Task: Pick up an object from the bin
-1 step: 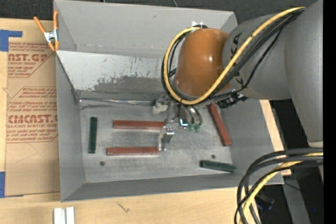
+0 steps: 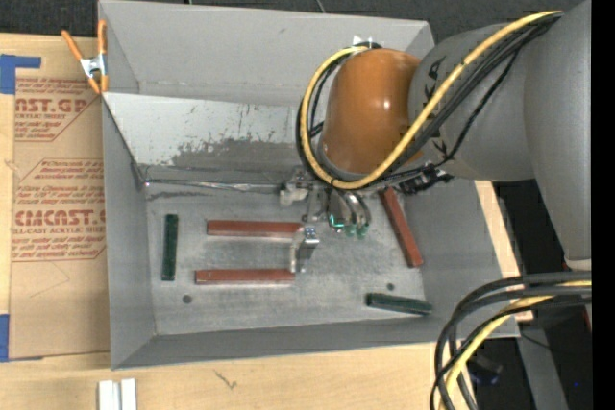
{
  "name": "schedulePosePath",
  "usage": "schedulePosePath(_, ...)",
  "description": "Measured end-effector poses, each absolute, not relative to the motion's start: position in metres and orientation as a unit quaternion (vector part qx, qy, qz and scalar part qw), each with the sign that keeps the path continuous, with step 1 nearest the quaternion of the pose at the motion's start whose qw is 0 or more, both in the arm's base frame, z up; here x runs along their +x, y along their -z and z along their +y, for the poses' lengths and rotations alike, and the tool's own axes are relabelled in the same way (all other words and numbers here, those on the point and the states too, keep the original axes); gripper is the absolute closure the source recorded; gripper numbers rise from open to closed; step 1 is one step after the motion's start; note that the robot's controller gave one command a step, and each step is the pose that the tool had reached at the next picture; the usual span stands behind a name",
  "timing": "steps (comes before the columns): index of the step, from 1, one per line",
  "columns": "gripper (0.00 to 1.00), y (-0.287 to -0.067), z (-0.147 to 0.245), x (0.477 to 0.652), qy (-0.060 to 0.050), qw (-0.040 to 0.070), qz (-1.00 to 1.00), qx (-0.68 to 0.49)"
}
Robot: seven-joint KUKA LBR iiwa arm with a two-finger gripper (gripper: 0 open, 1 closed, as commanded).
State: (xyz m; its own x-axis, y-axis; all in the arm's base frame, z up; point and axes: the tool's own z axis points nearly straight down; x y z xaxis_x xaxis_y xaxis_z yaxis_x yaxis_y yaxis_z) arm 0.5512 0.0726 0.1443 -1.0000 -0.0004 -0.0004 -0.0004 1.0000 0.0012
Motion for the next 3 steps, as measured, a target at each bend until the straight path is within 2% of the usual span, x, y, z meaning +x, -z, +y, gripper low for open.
schedulePosePath(1, 1.0, -0.079, 0.079, 0.566, -0.001, 0.009, 1.0, -0.02)
schedulePosePath(2, 1.0, -0.079, 0.079, 0.566, -0.001, 0.009, 1.0, -0.02)
schedulePosePath(3, 1.0, -0.237, 0.086, 0.575, 0.0, 0.005, 0.998, -0.056)
